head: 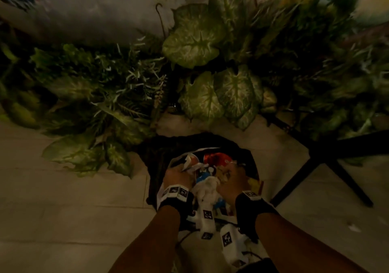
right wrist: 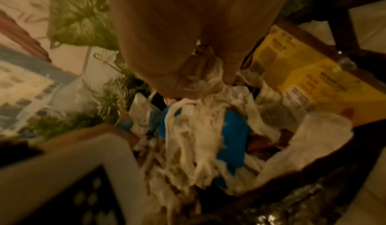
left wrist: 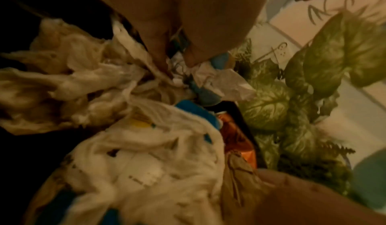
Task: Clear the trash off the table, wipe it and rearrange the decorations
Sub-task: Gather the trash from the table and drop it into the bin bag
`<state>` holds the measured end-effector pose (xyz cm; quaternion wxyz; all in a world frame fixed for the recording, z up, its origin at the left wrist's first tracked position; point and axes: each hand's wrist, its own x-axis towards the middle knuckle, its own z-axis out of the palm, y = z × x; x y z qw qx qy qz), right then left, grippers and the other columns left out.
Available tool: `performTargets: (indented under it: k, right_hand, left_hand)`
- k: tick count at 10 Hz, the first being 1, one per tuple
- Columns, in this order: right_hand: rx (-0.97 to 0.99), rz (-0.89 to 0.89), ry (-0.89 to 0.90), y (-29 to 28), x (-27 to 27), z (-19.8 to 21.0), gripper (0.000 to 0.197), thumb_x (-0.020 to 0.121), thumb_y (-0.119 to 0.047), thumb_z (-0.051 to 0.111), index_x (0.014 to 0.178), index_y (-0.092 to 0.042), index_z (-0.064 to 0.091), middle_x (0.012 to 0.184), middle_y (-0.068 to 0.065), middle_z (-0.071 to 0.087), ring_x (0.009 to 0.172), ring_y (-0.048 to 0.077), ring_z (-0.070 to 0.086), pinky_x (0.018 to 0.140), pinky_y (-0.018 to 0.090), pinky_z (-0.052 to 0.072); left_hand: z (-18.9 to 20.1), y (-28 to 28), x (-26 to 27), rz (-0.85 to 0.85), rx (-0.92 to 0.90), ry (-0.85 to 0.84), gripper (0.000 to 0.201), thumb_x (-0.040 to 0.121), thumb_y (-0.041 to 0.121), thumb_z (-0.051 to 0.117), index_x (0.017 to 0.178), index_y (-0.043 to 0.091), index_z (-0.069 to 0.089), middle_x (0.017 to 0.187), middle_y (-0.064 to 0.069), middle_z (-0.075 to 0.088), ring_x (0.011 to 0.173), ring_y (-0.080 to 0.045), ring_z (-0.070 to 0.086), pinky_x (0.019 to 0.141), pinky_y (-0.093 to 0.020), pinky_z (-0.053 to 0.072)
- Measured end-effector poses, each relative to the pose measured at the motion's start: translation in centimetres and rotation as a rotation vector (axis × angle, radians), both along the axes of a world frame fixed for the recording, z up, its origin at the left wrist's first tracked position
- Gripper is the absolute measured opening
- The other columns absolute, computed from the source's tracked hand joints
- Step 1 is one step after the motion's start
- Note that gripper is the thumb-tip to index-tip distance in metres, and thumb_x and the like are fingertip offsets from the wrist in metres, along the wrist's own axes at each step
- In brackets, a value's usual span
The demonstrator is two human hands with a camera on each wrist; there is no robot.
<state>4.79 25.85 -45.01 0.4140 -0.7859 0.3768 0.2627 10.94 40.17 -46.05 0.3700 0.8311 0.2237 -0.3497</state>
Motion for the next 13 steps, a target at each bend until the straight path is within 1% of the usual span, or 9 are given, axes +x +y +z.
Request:
performTargets:
  k: [1,2,3,4,5,7,9,11,13]
  right_hand:
    - [-0.029,0.159,0.052,-0.1,-0.3,-2.3,0.051,0.089,-0.014,0.049,0.138,-0.021,0.035,0.155,0.008,0.016,0.136,0.034,0.032,0.108,0.044,0.037]
    - [0.074,0.275,0.075,-0.4,0.1,-2.3,0.044,0.091,-0.013,0.049,0.134,-0.016,0.041,0.140,0.011,0.040,0.125,0.030,0.045,0.098,0.027,0.039]
    - [0.158,0.240,0.116,-1.2,0.1,-1.0,0.082,0.082,-0.021,0.069,0.148,-0.020,0.021,0.150,0.002,0.028,0.133,0.027,0.038,0.104,0.031,0.039]
    - [0.186,0.128,0.108,-1.3,-0.3,2.4,0.090,0.078,-0.018,0.072,0.149,-0.030,0.018,0.151,0.001,0.022,0.135,0.028,0.035,0.102,0.028,0.041]
    - [0.191,0.057,0.061,-0.8,-1.3,6.5,0.076,0.078,-0.024,0.068,0.144,-0.029,0.031,0.145,0.002,0.037,0.126,0.026,0.046,0.100,0.028,0.043]
    - [0.285,-0.039,0.069,2.5,-4.1,18.2,0.051,0.087,-0.023,0.062,0.134,-0.017,0.045,0.133,0.002,0.052,0.119,0.023,0.052,0.086,0.022,0.046]
    - [0.382,0.113,-0.074,2.8,-6.0,32.5,0.032,0.088,-0.019,0.059,0.120,-0.013,0.059,0.124,0.006,0.059,0.113,0.021,0.056,0.101,0.029,0.044]
    - [0.445,0.174,-0.349,-3.3,-10.9,44.0,0.018,0.087,-0.018,0.062,0.093,-0.035,0.061,0.092,-0.020,0.062,0.083,-0.010,0.058,0.081,0.008,0.046]
    - [0.356,0.133,-0.394,-14.7,-19.5,49.6,0.017,0.081,-0.023,0.066,0.091,-0.036,0.069,0.090,-0.020,0.071,0.078,-0.004,0.064,0.072,0.009,0.047]
  left_hand:
    - [-3.6,0.0,-0.1,-0.166,0.074,-0.051,0.030,0.086,0.011,0.060,0.116,0.016,0.065,0.097,-0.003,0.058,0.088,-0.016,0.052,0.075,-0.025,0.038]
    - [-2.8,0.2,-0.2,-0.391,0.095,-0.038,0.008,0.092,0.020,0.055,0.091,0.028,0.056,0.088,0.001,0.051,0.078,-0.012,0.046,0.073,-0.022,0.034]
    - [-1.6,0.7,0.0,-0.484,0.060,0.011,0.028,0.097,0.032,0.045,0.119,0.019,0.055,0.117,-0.006,0.058,0.098,-0.024,0.057,0.085,-0.026,0.041]
    - [2.1,1.4,0.3,-0.483,0.098,0.066,0.061,0.090,0.030,0.053,0.144,0.020,0.027,0.131,-0.012,0.051,0.109,-0.032,0.056,0.088,-0.035,0.049]
    - [7.3,2.1,-0.2,-0.415,0.056,0.024,0.072,0.088,0.024,0.059,0.148,0.024,0.019,0.128,-0.011,0.056,0.102,-0.027,0.058,0.077,-0.026,0.045]
    - [17.3,3.6,-1.0,-0.300,0.035,-0.039,0.039,0.084,0.019,0.062,0.122,0.013,0.058,0.120,-0.010,0.062,0.102,-0.025,0.059,0.086,-0.029,0.048]
    - [28.4,3.1,-0.4,-0.373,-0.004,-0.242,0.009,0.086,0.009,0.062,0.089,0.016,0.067,0.094,-0.008,0.068,0.092,-0.028,0.063,0.078,-0.030,0.049]
    - [37.6,0.0,0.7,-0.258,-0.195,-0.310,0.014,0.087,0.002,0.061,0.082,0.014,0.068,0.091,-0.011,0.070,0.090,-0.028,0.065,0.088,-0.046,0.053]
    - [44.2,-8.4,-3.1,-0.266,-0.312,-0.408,0.011,0.087,0.005,0.063,0.084,0.014,0.069,0.091,-0.007,0.072,0.090,-0.024,0.067,0.086,-0.045,0.055]
